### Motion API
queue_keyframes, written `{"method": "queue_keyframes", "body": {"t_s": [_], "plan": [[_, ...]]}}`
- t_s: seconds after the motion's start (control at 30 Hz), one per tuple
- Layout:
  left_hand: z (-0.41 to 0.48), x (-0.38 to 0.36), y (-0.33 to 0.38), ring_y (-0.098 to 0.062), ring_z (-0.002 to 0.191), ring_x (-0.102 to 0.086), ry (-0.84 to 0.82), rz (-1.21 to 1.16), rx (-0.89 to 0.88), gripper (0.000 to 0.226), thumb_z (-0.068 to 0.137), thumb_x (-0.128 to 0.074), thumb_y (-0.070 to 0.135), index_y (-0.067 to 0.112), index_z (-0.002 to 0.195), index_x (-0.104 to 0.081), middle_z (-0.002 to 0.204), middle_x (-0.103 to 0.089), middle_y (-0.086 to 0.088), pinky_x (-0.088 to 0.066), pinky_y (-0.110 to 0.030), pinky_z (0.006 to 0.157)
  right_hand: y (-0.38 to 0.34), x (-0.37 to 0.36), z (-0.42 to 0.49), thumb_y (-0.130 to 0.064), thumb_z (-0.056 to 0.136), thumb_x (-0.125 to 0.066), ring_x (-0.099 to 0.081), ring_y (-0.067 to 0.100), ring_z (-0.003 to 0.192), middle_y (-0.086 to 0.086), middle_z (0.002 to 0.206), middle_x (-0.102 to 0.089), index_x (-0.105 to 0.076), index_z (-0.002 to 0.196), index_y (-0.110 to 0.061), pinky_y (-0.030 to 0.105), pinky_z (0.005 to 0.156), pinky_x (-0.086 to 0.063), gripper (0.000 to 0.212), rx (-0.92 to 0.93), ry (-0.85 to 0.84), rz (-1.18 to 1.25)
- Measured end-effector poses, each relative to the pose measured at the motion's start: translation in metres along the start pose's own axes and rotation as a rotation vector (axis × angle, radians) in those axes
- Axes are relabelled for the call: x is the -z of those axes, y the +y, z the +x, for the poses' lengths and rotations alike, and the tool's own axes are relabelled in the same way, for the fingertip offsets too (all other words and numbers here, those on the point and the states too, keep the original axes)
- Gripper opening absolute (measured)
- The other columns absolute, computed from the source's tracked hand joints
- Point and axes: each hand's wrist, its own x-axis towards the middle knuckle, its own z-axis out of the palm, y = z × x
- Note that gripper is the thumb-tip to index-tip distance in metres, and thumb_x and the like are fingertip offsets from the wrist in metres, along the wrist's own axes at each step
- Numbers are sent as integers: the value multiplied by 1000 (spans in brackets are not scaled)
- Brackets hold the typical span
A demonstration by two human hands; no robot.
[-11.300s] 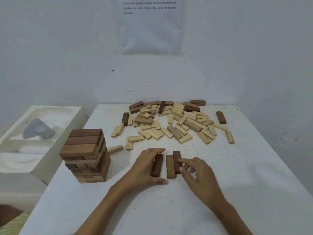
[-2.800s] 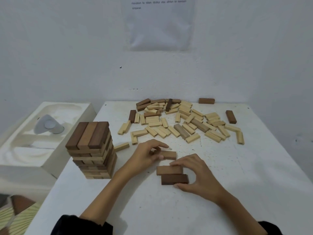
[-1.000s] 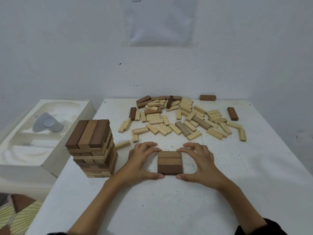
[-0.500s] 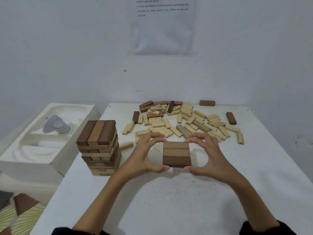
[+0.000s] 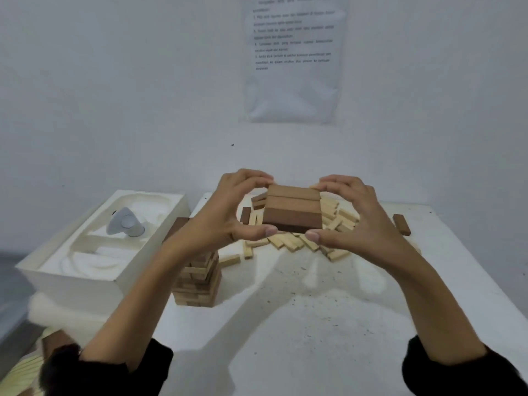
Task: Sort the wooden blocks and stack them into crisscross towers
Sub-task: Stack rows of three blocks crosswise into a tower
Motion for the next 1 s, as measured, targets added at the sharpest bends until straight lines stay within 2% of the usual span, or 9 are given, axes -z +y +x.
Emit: {"method": "queue_keyframes", "body": {"t_s": [0.07, 0.13, 0.2, 0.3, 0.43, 0.5, 0.67, 0.83, 1.0], "plan": [[-5, 19, -8, -7, 120, -33, 2, 64, -16, 74, 63, -57, 77, 34, 122, -46, 128, -42, 22, -20, -1, 97, -10, -13, 10, -59, 46, -83, -29, -10, 116, -27, 121, -39, -55, 110, -41, -10, 81, -18, 72, 25, -4, 0], [-14, 36, -17, -5, 122, -33, -1, 81, 18, 73, 62, -56, 79, 38, 122, -45, 129, -41, 24, -20, 0, 96, -18, -29, 20, -58, 48, -77, -29, -3, 117, -23, 121, -40, -55, 112, -37, -5, 85, -21, 71, 24, -22, 14], [-25, 51, -26, -2, 125, -31, -1, 71, 71, 74, 62, -53, 82, 39, 122, -46, 132, -42, 22, -21, 0, 97, -24, -47, 29, -51, 54, -80, -28, -1, 117, -20, 121, -40, -55, 113, -38, 2, 88, -23, 65, 28, -47, 28], [-42, 67, -43, -2, 126, -32, -1, 70, 134, 75, 61, -52, 85, 41, 122, -47, 132, -44, 19, -22, -2, 98, -32, -74, 41, -44, 59, -83, -27, -1, 117, -21, 118, -39, -54, 111, -39, 7, 90, -25, 60, 30, -87, 44], [-63, 78, -64, -3, 126, -34, -38, 40, 230, 68, 58, -55, 86, 58, 119, -46, 127, -44, 31, -26, -12, 101, -38, -105, 48, -42, 60, -84, -29, 5, 118, -18, 117, -40, -52, 107, -41, 31, 105, -30, 57, 7, -135, 69], [-72, 79, -73, -5, 127, -35, -40, 20, 252, 69, 57, -56, 86, 58, 119, -44, 127, -43, 31, -26, -14, 102, -39, -115, 48, -42, 61, -83, -27, 2, 116, -18, 117, -39, -51, 107, -41, 32, 105, -28, 57, -1, -157, 54], [-84, 78, -86, 1, 127, -31, -55, -13, 311, 68, 55, -56, 87, 66, 117, -40, 127, -39, 36, -24, -5, 97, -37, -131, 46, -44, 62, -82, -26, 4, 117, -16, 117, -39, -54, 115, -35, 34, 106, -27, 61, -31, -176, 4], [-87, 72, -92, -5, 127, -34, -54, -52, 318, 67, 57, -56, 86, 64, 118, -41, 127, -41, 33, -28, -16, 101, -35, -134, 46, -46, 62, -82, -25, 3, 119, -16, 119, -39, -54, 116, -35, 37, 107, -26, 62, -44, -172, -10], [-85, 71, -92, -6, 126, -34, -72, -53, 332, 64, 56, -55, 87, 67, 115, -39, 124, -42, 35, -29, -18, 100, -34, -136, 47, -46, 63, -81, -25, 3, 118, -15, 120, -39, -53, 118, -34, 38, 108, -26, 63, -59, -179, -18]]}}
